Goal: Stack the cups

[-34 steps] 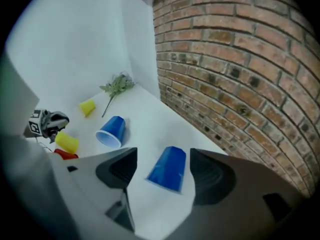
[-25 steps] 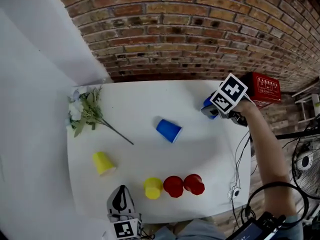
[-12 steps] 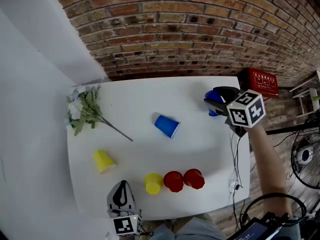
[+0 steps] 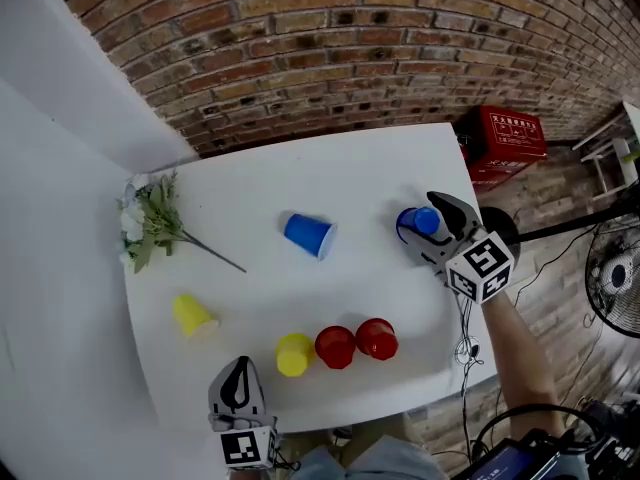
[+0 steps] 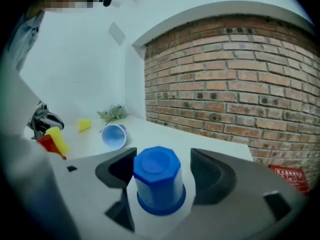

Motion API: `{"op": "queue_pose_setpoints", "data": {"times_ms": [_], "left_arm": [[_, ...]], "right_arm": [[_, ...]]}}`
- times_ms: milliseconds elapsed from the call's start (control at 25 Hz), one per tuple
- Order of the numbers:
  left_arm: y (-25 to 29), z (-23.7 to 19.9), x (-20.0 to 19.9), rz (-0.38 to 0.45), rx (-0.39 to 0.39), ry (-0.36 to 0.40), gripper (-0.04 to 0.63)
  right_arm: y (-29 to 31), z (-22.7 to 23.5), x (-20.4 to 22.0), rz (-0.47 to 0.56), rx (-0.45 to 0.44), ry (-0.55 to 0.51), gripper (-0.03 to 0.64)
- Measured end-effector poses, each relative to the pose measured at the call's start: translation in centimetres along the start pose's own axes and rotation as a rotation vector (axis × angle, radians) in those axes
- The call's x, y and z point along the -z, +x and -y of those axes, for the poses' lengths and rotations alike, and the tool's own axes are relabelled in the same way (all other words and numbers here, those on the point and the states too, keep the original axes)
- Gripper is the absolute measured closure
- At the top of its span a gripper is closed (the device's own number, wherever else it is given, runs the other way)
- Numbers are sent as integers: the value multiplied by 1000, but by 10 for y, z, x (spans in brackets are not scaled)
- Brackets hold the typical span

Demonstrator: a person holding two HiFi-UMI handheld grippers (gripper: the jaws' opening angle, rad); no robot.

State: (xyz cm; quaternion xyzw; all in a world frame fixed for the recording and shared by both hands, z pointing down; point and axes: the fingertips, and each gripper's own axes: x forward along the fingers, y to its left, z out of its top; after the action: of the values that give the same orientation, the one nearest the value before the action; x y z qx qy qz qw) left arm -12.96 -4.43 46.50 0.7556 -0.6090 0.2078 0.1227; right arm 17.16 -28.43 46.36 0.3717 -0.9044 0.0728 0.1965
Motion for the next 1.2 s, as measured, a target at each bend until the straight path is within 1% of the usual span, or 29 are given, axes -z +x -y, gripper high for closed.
{"op": "queue_pose_setpoints", "data": {"times_ms": [80,200,240,280,320,360,480,560,680,880,1080,1200], "left_arm": [[-1,5,-1,1,8,7,581],[-4,12,-2,11,10,16,581],[-6,13,-2,11,7,18,581],[-8,14,-1,10,0,17,581],[-10,15,-1,9,-10,13,581],[-13,16,0,10,-24,6,581],[-24,20,5,17,-60,-24,581],[-30,24,6,21,-59,-21,581],[-42,29,3,38,-37,-8,581],[-69,40,14,58,25,-22,581],[-99,41,26,99,52,-57,581],[-113,40,32,115,55,-80,581]], "right_arm": [[-5,-1,7,-19,3,-7,264],[-9,-3,15,-50,14,-43,262],[-10,-2,19,-62,26,-55,275],[-12,-1,22,-72,41,-65,313],[-13,-1,24,-75,51,-73,336],[-14,-1,24,-74,51,-77,342],[-21,-11,17,-64,14,-82,347],[-28,-24,3,-46,-18,-81,348],[-43,-54,-27,-5,-68,-69,348],[-77,-122,-66,50,-143,-52,348],[-104,-192,-69,46,-217,-61,347],[-111,-220,-66,28,-248,-82,347]]}}
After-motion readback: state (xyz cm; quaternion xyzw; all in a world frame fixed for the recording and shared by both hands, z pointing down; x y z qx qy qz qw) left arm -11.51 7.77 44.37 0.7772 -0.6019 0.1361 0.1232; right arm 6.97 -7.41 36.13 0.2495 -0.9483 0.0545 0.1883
